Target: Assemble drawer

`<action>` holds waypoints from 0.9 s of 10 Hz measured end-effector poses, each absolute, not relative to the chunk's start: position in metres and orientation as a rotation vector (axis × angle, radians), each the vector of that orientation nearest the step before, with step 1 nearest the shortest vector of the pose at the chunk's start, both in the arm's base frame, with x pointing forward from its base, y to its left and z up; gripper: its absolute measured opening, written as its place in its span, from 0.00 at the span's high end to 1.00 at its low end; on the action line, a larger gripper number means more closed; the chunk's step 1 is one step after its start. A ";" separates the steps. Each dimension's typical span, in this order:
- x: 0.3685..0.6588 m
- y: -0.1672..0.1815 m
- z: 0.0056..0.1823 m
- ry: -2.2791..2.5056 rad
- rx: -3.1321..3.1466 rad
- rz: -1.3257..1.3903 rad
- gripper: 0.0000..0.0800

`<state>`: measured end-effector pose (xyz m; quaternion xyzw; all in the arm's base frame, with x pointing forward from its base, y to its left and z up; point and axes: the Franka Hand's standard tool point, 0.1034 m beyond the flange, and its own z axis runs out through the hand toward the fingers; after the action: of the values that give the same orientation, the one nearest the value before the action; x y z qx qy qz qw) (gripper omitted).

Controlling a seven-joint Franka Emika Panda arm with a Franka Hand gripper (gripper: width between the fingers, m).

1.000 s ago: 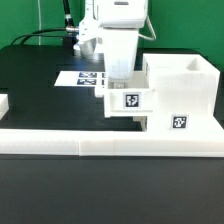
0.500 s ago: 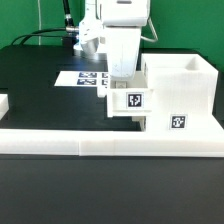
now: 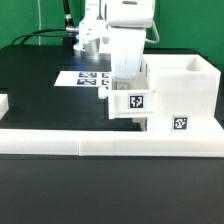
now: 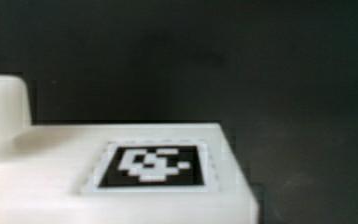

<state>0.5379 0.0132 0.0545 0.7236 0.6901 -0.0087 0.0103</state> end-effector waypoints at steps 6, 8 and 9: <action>0.546 0.015 0.082 2.120 2.262 -0.022 0.22; 0.545 0.003 0.096 2.118 2.265 -0.056 0.19; 0.546 -0.004 0.104 2.125 2.258 -0.074 0.19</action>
Offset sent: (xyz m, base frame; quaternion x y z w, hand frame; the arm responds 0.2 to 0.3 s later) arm 0.0059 0.0053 0.0189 -0.0107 -0.0040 0.0279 0.9995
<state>0.5464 -0.0036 0.1037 0.7280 0.6849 -0.0239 0.0200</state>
